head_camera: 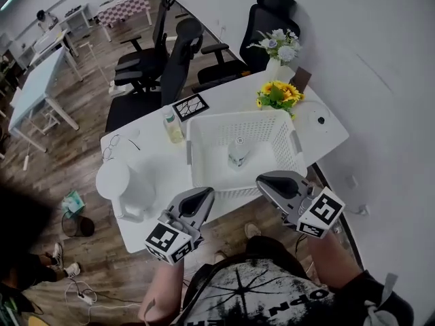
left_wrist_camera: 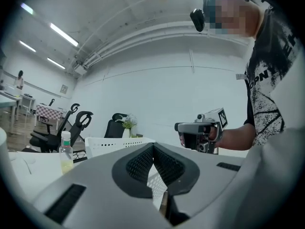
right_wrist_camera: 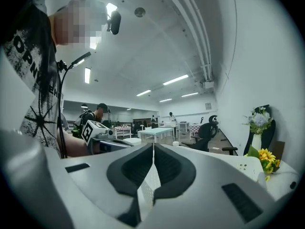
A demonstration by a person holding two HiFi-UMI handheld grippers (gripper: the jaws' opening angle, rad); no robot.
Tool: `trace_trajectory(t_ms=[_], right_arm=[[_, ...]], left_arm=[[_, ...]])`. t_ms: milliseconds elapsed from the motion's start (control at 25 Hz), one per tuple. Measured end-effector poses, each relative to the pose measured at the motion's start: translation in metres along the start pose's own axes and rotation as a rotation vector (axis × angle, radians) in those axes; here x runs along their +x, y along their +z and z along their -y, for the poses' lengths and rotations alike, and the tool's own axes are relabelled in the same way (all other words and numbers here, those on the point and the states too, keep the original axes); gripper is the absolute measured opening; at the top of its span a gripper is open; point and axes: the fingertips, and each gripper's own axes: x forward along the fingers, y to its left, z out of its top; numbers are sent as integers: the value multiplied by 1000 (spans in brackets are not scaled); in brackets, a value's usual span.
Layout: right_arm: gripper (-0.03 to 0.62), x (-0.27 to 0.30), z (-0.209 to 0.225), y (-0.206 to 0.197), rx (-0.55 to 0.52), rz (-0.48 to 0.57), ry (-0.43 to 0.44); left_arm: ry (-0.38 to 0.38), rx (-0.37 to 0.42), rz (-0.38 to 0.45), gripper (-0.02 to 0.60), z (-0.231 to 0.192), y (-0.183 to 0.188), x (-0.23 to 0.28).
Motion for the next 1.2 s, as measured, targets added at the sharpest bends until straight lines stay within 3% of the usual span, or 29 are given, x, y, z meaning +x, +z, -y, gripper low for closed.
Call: trace_trajectory(t_ms=[280, 400, 600, 640, 720, 920, 1200], right_arm=[[23, 19, 46, 20, 16, -13, 171], [23, 34, 69, 13, 39, -66, 212], [26, 66, 95, -21, -49, -249, 233], [41, 71, 99, -29, -68, -281, 235], [130, 82, 107, -45, -94, -344, 233], [187, 104, 121, -87, -128, -481, 222], [198, 122, 131, -120, -88, -545, 214]], left_arm=[[121, -20, 7, 11, -10, 5, 29], [157, -46, 13, 11, -12, 1, 37], [221, -60, 6, 11, -15, -3, 41], [230, -68, 5, 11, -16, -4, 41], [246, -81, 5, 11, -16, -7, 41], [268, -100, 28, 11, -20, -10, 37], [290, -119, 43, 11, -26, -14, 29]])
